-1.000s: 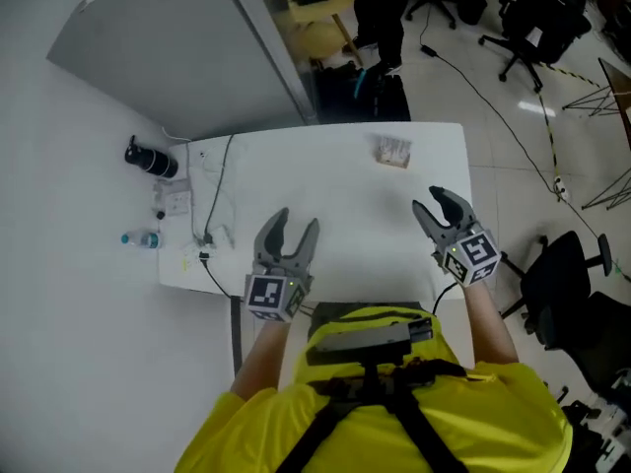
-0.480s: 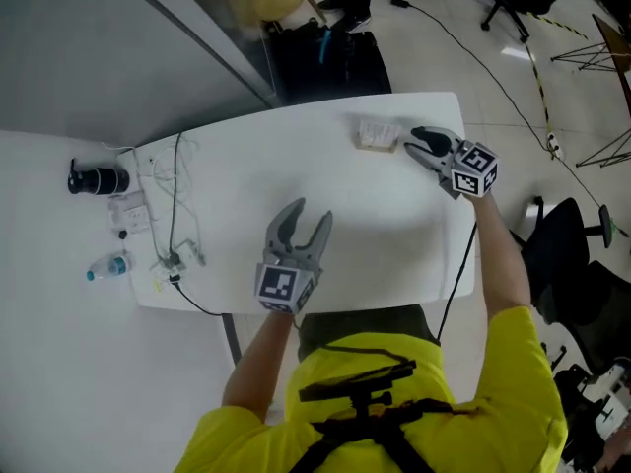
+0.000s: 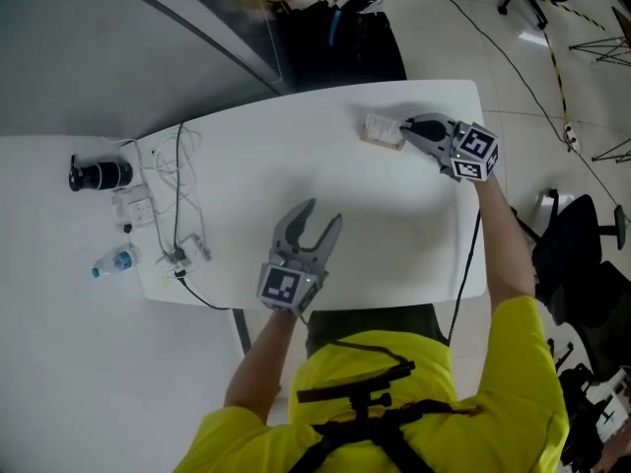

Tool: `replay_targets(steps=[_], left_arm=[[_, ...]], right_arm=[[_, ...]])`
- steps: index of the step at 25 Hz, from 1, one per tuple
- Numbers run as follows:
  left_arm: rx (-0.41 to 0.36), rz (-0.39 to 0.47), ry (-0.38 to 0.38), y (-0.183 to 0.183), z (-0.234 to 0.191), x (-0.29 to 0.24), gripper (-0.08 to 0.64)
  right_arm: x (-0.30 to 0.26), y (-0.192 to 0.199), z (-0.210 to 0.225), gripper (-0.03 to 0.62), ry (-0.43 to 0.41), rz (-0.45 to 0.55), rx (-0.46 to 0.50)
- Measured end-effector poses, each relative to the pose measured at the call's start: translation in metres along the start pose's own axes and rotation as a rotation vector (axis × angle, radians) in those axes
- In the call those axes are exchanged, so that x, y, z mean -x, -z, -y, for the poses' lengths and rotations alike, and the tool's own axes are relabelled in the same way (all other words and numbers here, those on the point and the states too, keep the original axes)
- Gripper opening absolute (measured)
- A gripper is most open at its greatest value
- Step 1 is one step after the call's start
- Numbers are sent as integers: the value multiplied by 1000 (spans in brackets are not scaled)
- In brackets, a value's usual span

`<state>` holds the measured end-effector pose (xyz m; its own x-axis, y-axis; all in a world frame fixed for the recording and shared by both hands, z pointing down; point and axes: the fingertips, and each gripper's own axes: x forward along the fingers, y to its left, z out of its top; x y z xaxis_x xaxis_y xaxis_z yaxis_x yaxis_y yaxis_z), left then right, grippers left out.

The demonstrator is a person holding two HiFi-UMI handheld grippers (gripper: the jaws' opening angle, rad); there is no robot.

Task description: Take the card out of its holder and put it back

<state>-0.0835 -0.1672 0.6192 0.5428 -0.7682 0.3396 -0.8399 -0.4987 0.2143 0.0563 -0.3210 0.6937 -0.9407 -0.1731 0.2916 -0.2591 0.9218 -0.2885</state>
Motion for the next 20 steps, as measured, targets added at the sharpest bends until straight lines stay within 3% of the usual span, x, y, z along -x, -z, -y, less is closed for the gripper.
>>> replay_targets(steps=[5, 9, 14, 16, 18, 20], left_arm=[[-3, 17, 14, -9, 5, -6, 221], [-7, 43, 24, -26, 9, -3, 221], [-28, 93, 16, -55, 16, 15, 210], [-39, 106, 29, -62, 22, 17, 142], [-50, 98, 12, -63, 29, 22, 135], [-65, 94, -13, -65, 37, 30, 84]], right_arm=[[4, -12, -3, 20, -19, 16, 39], [19, -52, -3, 20, -12, 33, 80], [58, -151, -18, 20, -4, 79, 178], [76, -198, -24, 20, -3, 98, 238], [92, -237, -33, 20, 1, 124, 273], [105, -264, -45, 20, 3, 137, 303]])
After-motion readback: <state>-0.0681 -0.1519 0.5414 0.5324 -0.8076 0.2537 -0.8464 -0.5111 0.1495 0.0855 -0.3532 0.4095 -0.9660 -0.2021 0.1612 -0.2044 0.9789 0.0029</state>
